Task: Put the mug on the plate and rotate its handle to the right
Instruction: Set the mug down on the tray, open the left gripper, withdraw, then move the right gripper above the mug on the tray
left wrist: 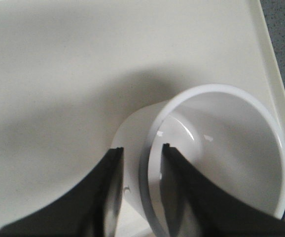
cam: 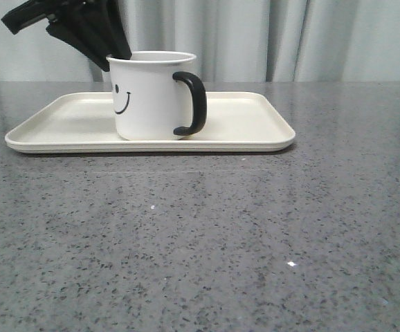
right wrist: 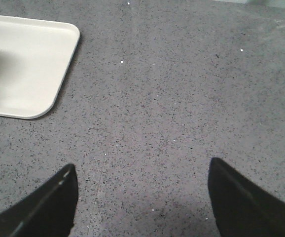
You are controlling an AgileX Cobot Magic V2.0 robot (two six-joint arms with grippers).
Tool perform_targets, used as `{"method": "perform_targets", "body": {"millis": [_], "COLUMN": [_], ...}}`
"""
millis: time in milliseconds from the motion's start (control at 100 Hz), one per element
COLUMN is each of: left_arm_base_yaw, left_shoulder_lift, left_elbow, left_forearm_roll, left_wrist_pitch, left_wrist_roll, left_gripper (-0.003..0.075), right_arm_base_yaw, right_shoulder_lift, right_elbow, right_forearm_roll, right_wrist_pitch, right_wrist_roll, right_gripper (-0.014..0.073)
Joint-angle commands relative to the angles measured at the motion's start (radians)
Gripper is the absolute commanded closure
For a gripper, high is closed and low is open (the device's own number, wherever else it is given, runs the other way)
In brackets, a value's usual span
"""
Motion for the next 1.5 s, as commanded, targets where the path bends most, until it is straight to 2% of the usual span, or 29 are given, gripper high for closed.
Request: {"method": "perform_targets", "body": {"millis": [0, 90, 150, 460, 670, 940, 1280, 1490], "left_arm_base_yaw": [-0.007, -0.007, -0.007, -0.007, -0.007, 0.043, 0.231, 0.253], "left_shoulder_lift": [-0.042, -0.042, -0.042, -0.106, -0.227, -0.42, -0.737, -0.925], "left_elbow": [-0.034, -0.035, -0.04, -0.061, 0.001, 0.221, 0.541, 0.712], "left_forearm_roll": [-0.034, -0.034, -0.034, -0.02, 0.044, 0.116, 0.132, 0.168], "left_wrist_pitch": [-0.039, -0.039, -0.039, -0.075, -0.165, -0.174, -0.192, -0.203], "left_wrist_roll": [-0.002, -0.002, -0.002, 0.051, 0.05, 0.047, 0.051, 0.051], "left_gripper": [0.0391, 0.0328, 0.0314, 0.0313, 0.0313, 0.0313, 0.0313, 0.0313], "right_arm_base_yaw": [-0.006, -0.006, -0.006, -0.006, -0.006, -0.006, -0.006, -0.006], "right_shoulder_lift": [0.01, 0.01, 0.01, 0.01, 0.01, 0.01, 0.01, 0.01], "right_elbow": [-0.033, -0.033, -0.033, -0.033, -0.033, -0.033, -0.033, -0.033], "right_forearm_roll": [-0.005, -0.005, -0.005, -0.005, -0.005, -0.005, -0.005, -0.005], "right_wrist_pitch": [-0.074, -0.074, -0.074, -0.071, -0.062, -0.059, -0.057, -0.054], "right_wrist_roll": [-0.003, -0.003, -0.003, -0.003, -0.003, -0.003, -0.003, -0.003], "right_gripper": [0.0043, 0.0043, 0.0043, 0.0043, 0.0043, 0.0043, 0.0043, 0.0043]}}
